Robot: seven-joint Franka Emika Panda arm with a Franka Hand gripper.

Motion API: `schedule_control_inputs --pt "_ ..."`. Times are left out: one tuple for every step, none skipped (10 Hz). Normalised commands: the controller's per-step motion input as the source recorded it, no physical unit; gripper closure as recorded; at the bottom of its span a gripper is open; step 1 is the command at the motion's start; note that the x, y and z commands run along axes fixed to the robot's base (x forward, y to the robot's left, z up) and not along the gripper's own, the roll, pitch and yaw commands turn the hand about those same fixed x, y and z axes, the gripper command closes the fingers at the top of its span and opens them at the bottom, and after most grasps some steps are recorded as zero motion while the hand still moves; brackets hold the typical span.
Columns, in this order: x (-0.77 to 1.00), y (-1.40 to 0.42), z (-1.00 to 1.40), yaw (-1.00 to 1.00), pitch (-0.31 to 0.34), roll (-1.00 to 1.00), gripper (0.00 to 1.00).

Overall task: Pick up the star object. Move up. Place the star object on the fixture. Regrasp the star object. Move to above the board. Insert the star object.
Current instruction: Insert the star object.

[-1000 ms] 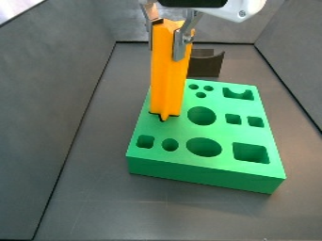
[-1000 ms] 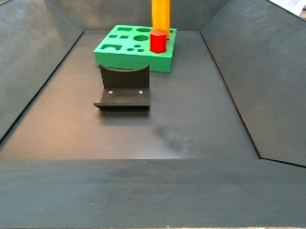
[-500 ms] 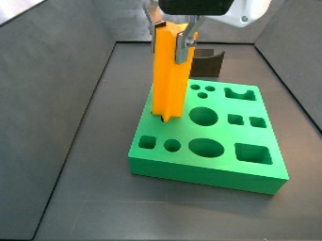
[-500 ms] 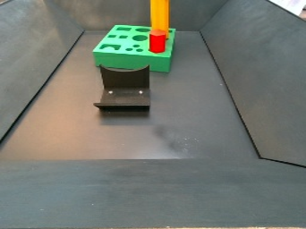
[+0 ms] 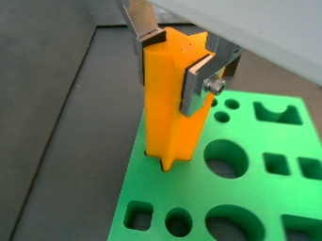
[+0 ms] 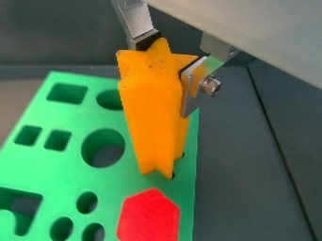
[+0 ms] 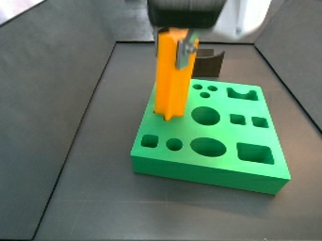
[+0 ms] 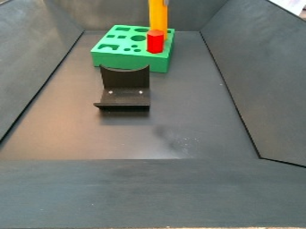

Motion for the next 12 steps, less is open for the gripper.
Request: schedule_control_inputs --pt "0.0 0.02 -0.41 0.0 0.0 0.05 1.0" --pt "0.0 0.0 -0.49 0.0 -0.027 0.05 1.0" --pt "0.0 0.0 -0.61 0.0 -0.043 0.07 1.0" --pt "0.0 0.0 -0.75 0.0 -0.014 0.06 1.0" --pt "0.04 0.0 -0.84 0.0 0.0 0.05 1.0" --pt "0.06 0.0 -0.87 0.0 0.0 0.05 1.0" --pt "0.1 0.0 -0.84 0.0 0.0 0.08 1.0" --pt "0.09 0.0 -0.79 0.0 0.0 0.1 1.0" --pt "0.07 0.0 -0.62 0.0 0.0 0.1 1.0" --pt "0.0 0.0 -0.37 0.0 -0.014 0.01 1.0" --pt "0.02 -0.03 0.0 0.0 0.04 0.04 1.0" --pt "0.0 0.0 0.0 0.0 0.01 0.0 1.0"
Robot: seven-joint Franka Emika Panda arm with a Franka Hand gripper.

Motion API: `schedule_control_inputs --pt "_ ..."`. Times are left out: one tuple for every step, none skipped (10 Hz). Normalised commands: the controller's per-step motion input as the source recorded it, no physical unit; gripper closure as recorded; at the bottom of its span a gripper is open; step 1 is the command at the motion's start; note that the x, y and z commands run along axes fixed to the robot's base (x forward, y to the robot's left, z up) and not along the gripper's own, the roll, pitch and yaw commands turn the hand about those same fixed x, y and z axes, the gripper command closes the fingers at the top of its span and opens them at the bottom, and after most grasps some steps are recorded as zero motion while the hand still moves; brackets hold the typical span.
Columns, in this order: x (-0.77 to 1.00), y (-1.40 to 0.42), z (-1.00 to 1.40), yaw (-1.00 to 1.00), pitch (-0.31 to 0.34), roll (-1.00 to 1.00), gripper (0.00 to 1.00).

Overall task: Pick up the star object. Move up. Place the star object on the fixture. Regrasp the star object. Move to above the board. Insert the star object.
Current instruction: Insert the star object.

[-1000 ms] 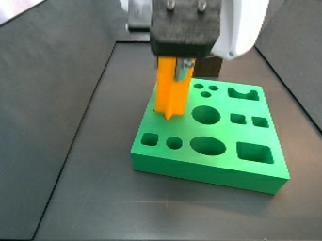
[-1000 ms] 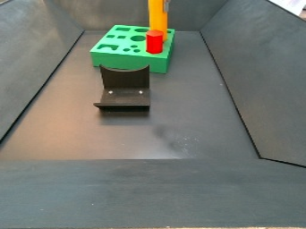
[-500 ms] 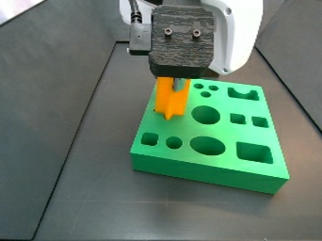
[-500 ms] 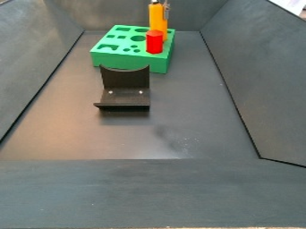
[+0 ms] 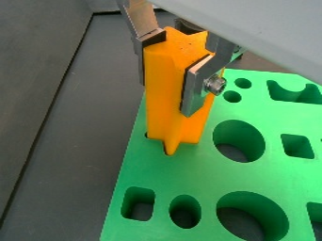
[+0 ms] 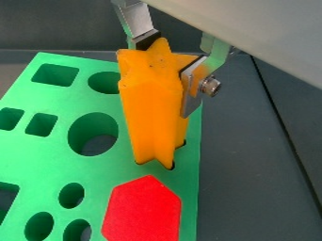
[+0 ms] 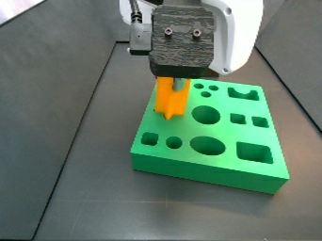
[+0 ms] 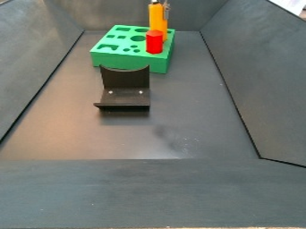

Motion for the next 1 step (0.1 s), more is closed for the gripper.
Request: schedule_control_inputs --pt "0.0 0.0 0.0 0.0 0.0 0.0 1.0"
